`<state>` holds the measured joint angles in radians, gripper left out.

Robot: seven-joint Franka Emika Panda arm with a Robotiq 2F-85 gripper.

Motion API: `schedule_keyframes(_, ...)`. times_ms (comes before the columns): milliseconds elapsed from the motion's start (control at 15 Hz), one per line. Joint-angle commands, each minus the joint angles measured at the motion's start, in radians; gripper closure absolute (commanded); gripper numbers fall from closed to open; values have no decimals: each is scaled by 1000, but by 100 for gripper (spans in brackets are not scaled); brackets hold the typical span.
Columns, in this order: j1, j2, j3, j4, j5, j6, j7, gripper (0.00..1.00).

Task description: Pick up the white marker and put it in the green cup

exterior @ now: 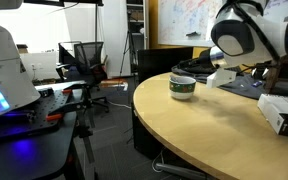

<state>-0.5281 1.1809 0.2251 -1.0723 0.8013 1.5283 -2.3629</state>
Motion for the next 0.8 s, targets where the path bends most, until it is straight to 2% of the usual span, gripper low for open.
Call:
schedule_keyframes(0, 39, -136, -50, -143, -15, 163, 63, 0)
schedule_keyframes(333, 93, -324, -90, -383, -26, 422, 85, 0)
schedule_keyframes(733, 206, -540, -174, -704, -79, 670, 123, 0)
